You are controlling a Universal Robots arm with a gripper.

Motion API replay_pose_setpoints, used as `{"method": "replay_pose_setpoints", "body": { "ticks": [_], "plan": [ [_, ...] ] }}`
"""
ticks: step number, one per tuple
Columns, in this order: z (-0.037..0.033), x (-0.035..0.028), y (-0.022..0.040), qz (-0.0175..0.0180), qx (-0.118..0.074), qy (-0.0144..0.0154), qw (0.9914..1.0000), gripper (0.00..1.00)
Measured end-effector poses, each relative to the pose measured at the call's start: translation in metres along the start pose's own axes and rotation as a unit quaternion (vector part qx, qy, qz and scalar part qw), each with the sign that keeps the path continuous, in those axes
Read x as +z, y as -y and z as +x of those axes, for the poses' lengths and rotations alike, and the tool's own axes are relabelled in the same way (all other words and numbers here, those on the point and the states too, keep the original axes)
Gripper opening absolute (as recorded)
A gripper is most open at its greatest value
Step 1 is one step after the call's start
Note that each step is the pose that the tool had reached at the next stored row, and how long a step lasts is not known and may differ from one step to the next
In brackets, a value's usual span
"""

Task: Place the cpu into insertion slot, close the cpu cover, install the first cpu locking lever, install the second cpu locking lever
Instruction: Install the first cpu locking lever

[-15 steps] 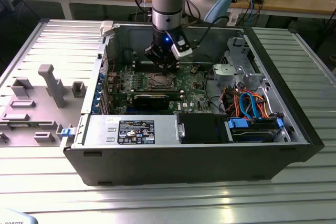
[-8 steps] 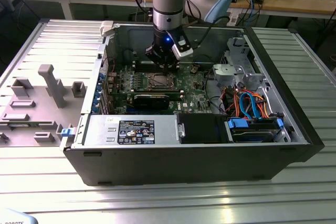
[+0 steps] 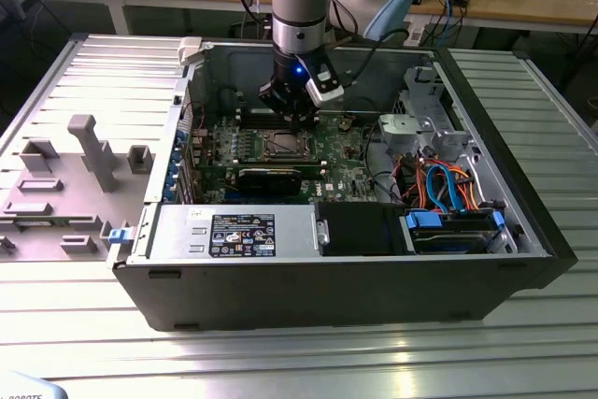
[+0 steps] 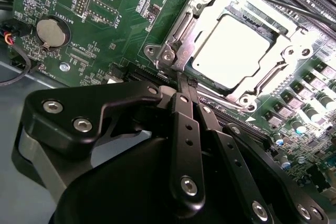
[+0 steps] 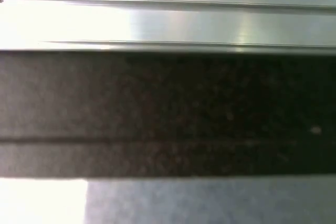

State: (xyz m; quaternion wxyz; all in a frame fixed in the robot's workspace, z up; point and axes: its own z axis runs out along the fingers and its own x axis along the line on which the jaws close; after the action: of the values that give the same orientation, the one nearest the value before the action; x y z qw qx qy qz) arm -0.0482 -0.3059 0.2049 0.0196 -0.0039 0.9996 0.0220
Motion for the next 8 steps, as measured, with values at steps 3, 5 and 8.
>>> {"method": "replay_pose_setpoints", "body": {
  "ticks": [3,5,8],
  "plan": [
    [0.0000,0.0002,0.0000,0.0031,0.000,-0.0001,1.00000,0.11],
    [0.0000,0.0003,0.0001,0.0037,0.000,-0.0002,0.99999,0.11],
    [0.0001,0.0015,0.0001,0.0064,0.000,-0.0001,0.99998,0.11]
  ]
}}
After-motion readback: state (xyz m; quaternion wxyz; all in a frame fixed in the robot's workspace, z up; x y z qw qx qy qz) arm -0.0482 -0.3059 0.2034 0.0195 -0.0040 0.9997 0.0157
